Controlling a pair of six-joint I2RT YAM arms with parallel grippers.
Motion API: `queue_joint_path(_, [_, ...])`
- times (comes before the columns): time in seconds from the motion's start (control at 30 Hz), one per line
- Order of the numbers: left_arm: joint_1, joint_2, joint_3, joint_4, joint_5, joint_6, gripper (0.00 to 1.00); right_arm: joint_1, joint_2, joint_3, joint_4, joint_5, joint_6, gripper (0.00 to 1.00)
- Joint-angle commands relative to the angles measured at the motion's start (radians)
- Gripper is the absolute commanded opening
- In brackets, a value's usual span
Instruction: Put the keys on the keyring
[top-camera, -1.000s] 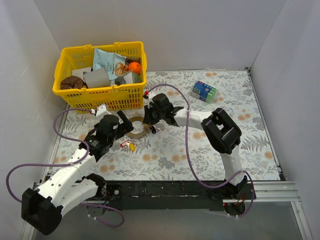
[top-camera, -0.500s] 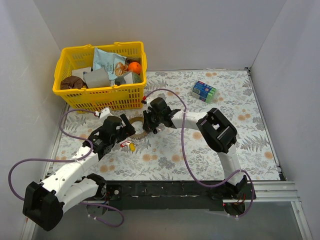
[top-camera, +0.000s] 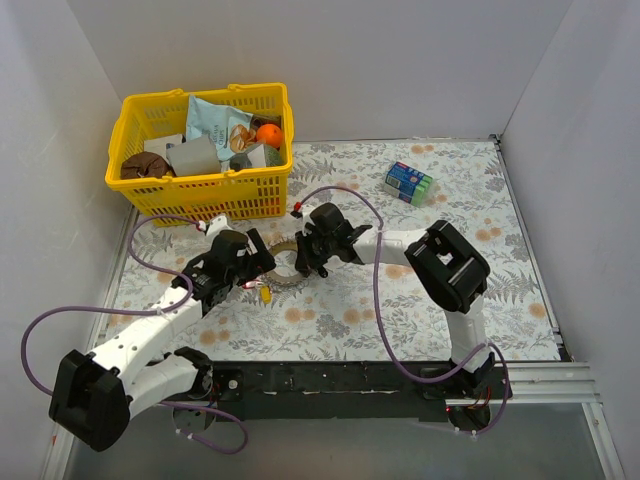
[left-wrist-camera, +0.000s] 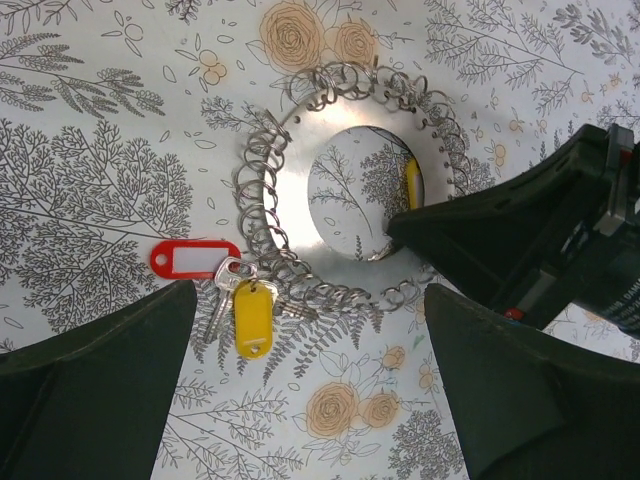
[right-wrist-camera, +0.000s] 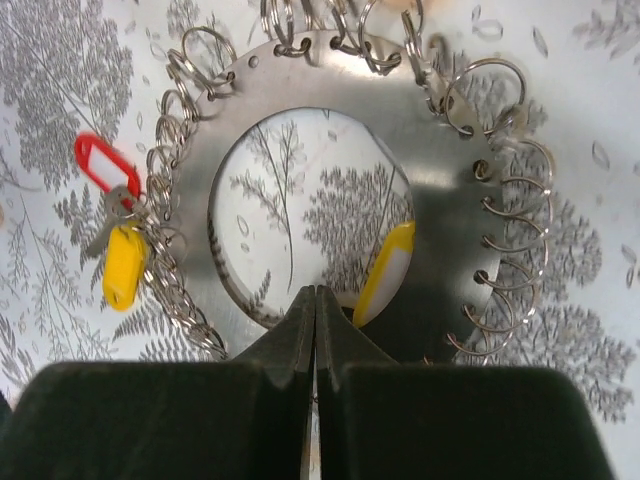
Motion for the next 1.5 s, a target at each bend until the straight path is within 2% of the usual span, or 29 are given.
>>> queue_joint_path(0.0, [-0.002,0.025,0.006,0.028,0.022,0.021,0.98,0.004,-0.042,-0.094,-0.164,0.016,-0.031,0.01])
queue_joint_path(0.23, [-0.002,0.073,0.020,0.047,0.045,0.023,0.98,0.006,-0.155,-0.174,-0.185,0.001,-0.031,0.01])
queue_joint_path(0.5, [0.000,0.090,0.042,0.070,0.065,0.033,0.98,0.004,-0.237,-0.039,-0.240,0.051,-0.058,0.01])
queue_joint_path(0.77, [-0.002,0.110,0.074,0.062,0.083,0.035,0.98,-0.011,-0.260,0.001,-0.274,0.087,-0.080,0.01])
queue_joint_path(0.9, [-0.002,0.151,0.158,0.036,0.100,0.063,0.98,-0.049,-0.294,0.113,-0.455,0.113,-0.107,0.01])
queue_joint_path(1.13, [0.000,0.294,0.296,0.007,0.213,0.061,0.98,-0.074,-0.356,0.228,-0.566,0.116,-0.115,0.01])
queue_joint_path(1.3, [-0.002,0.361,0.254,0.021,0.261,-0.083,0.98,-0.074,-0.380,0.230,-0.584,-0.001,-0.058,0.02])
queue_joint_path(1.37, [-0.002,0.383,0.267,0.022,0.298,-0.086,0.98,-0.074,-0.391,0.213,-0.575,0.027,-0.074,0.02])
queue_joint_path(1.43, [-0.002,0.412,0.290,0.016,0.283,-0.068,0.98,-0.074,-0.411,0.164,-0.558,0.071,-0.101,0.02])
queue_joint_path(1.47, [-0.002,0.417,0.310,0.007,0.226,-0.065,0.98,-0.076,-0.420,0.136,-0.509,0.111,-0.113,0.03])
